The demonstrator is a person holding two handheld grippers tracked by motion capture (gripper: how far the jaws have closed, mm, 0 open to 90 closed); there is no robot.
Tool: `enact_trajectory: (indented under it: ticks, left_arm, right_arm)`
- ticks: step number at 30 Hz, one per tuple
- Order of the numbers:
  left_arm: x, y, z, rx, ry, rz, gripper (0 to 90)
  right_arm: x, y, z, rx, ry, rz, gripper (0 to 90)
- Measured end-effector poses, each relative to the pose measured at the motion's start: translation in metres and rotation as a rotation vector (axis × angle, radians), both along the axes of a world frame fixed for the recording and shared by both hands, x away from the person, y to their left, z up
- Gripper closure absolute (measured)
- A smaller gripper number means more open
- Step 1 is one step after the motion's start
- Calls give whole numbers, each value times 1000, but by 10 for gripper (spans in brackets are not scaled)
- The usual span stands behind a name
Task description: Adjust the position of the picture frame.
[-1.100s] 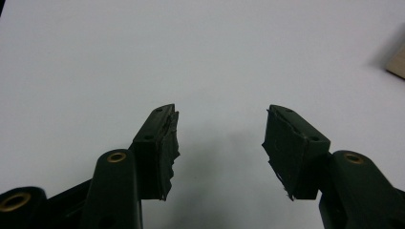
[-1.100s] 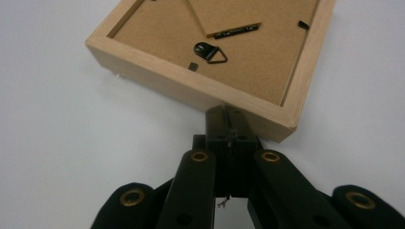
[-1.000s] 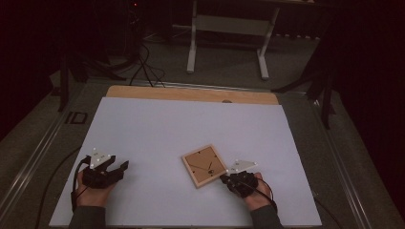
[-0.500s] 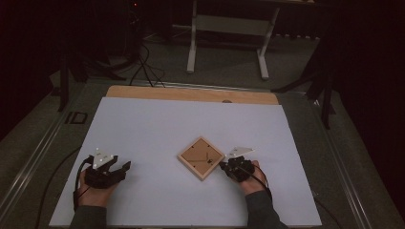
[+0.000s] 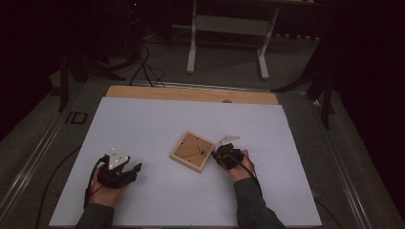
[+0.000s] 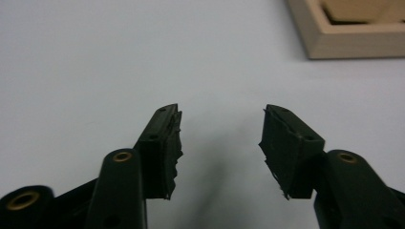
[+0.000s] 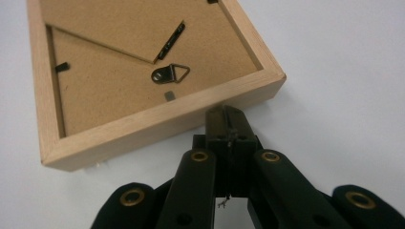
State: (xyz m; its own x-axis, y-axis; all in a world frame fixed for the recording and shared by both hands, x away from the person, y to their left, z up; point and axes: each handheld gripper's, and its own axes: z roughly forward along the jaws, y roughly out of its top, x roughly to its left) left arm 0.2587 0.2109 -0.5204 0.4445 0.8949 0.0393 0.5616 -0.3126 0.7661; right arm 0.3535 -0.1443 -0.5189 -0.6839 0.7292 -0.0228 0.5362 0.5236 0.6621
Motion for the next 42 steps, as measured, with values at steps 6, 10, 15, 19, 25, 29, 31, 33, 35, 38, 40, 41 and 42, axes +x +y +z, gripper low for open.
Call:
enact_trajectory:
  ticks: [6, 10, 15, 19, 25, 29, 31, 33, 35, 38, 40, 41, 42]
  left_arm:
    - [8, -19, -3, 14, 10, -73, 520]
    - [20, -35, -6, 13, 10, -117, 530]
    - [39, -51, -12, -19, 40, -165, 548]
    - [49, -61, -17, -16, 64, -216, 547]
    - [54, -73, -21, -9, 57, -236, 540]
    - [50, -74, -19, -2, 71, -242, 549]
    - [47, -75, -19, -6, 77, -247, 547]
    - [44, -76, -19, -9, 81, -258, 548]
    - [40, -78, -18, -5, 86, -273, 552]
    - [34, -81, -18, -8, 90, -293, 559]
    - [32, -83, -18, -6, 86, -301, 563]
    - [32, -83, -18, -8, 88, -304, 570]
    - [32, -82, -18, -17, 94, -306, 577]
  right_arm:
    - [5, 11, -2, -9, 5, 2, 898]
    - [6, 16, -1, -16, 9, 3, 898]
    - [7, 18, -1, -22, 12, 8, 898]
    - [7, 19, 0, -29, 10, 17, 898]
    - [6, 22, 0, -31, 10, 30, 898]
    - [5, 22, 0, -27, 14, 30, 898]
    - [5, 22, -1, -28, 14, 35, 898]
    - [3, 22, -1, -28, 14, 38, 898]
    - [1, 21, 0, -28, 11, 39, 898]
    - [-2, 18, 1, -20, 7, 38, 898]
    - [-6, 15, 0, -4, 7, 42, 898]
    - [-9, 12, 0, 10, 11, 48, 898]
    - [-11, 11, 0, 18, 13, 51, 898]
